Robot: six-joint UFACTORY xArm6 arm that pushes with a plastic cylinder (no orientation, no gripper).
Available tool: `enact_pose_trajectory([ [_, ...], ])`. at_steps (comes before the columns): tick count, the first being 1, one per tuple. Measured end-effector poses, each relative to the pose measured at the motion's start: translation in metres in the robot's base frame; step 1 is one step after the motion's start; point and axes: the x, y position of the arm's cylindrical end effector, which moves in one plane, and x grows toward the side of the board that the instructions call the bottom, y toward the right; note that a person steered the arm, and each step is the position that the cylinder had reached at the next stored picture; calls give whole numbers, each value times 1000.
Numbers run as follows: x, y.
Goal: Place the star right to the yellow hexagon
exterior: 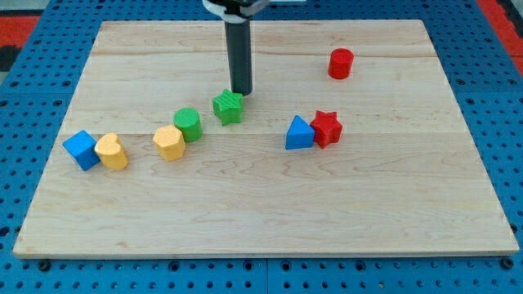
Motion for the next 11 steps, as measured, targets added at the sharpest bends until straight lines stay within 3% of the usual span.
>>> enact_pose_trajectory([
  [1,11,-14],
  [2,-26,18],
  [3,-27,-48],
  [4,-9,-68],
  [6,47,-20],
  [8,63,28],
  [9,82,-4],
  [11,72,41],
])
